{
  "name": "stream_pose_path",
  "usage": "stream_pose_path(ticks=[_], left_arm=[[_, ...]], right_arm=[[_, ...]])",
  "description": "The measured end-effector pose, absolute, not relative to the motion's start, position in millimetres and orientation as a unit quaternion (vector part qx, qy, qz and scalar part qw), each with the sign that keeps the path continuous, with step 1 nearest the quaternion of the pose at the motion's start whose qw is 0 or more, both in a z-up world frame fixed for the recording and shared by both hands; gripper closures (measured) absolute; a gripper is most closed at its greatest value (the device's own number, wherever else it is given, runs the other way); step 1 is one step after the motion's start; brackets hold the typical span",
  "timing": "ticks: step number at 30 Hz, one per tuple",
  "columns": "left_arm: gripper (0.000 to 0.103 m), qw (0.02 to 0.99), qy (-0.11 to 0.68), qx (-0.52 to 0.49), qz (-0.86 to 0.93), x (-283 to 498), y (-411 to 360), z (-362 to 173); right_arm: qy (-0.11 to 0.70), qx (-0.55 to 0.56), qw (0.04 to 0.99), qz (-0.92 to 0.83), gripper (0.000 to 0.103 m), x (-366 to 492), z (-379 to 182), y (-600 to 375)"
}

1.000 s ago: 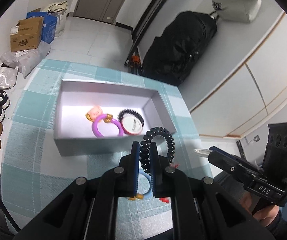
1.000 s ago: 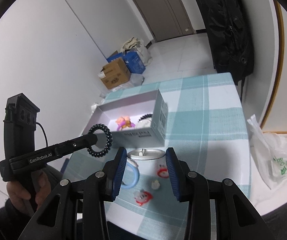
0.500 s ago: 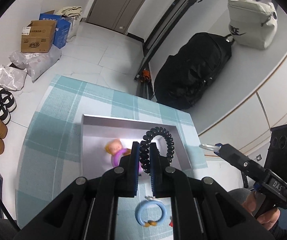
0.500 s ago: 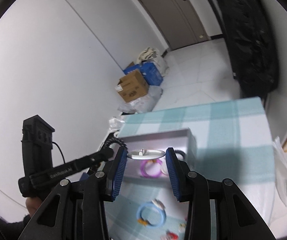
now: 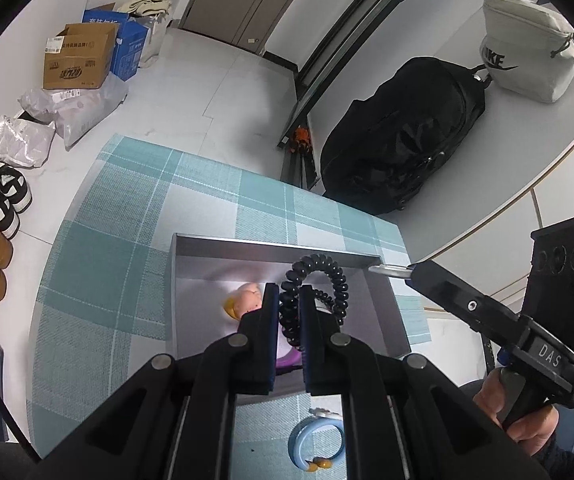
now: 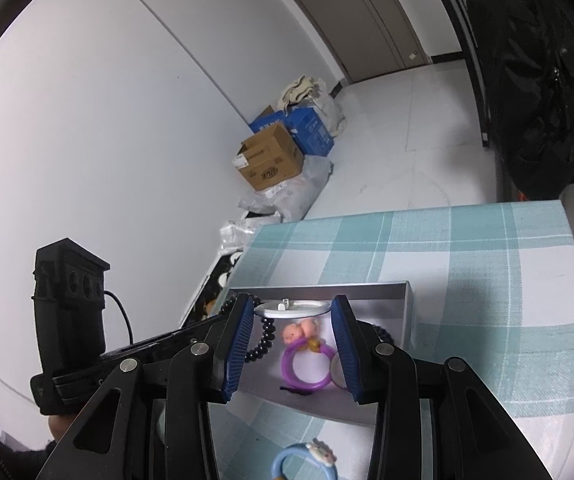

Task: Organize jewelry
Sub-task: 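Lower the coil and white badge into the box and open both grippers, then withdraw both grippers from the box over the remaining items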

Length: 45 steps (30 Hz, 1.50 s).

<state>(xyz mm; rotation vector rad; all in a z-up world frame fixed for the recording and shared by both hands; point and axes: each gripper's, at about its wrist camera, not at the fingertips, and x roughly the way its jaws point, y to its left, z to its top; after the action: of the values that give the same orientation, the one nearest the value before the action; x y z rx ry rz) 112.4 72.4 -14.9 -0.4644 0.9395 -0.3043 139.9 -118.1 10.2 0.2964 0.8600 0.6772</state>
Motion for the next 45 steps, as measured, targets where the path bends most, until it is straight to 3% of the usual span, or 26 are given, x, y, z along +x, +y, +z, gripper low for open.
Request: stream_pose_path(ticks=[8,11,13,17,19,30,43,45], left_arm=[[0.097,0.848,0.452,-0.24,-0.135,117,78,-20],[0.083,0.838,0.464,-0.257,-0.129,121,84,-24],[0.081,0.835,0.459,-0.269,-0.142,120,85,-24],[0.056,0.849,0.443,-0.245,-0.147,115,77,-15],[0.055,0.855,0.44,-0.232,-0.146,113,74,-12],[0.054,0.88,0.423,-0.176,-0.127,101,67,-4],[0.052,0.9,0.407,-0.117,-0.101,84,52,3],[0.047,0.902,0.403,-0.113,-0.099,80,50,4]], right_arm=[[0.422,0.124,0.841,0.315,0.063,150,0,-110],[0.432,0.11,0.842,0.304,0.062,153,-6,-107],[0.433,0.113,0.841,0.303,0.06,152,-7,-110],[0.42,0.125,0.846,0.302,0.049,147,-2,-117],[0.41,0.126,0.853,0.299,0.04,143,4,-121],[0.39,0.108,0.871,0.279,0.026,127,21,-128],[0.368,0.078,0.892,0.251,0.018,93,33,-135],[0.364,0.076,0.895,0.246,0.016,86,34,-139]])
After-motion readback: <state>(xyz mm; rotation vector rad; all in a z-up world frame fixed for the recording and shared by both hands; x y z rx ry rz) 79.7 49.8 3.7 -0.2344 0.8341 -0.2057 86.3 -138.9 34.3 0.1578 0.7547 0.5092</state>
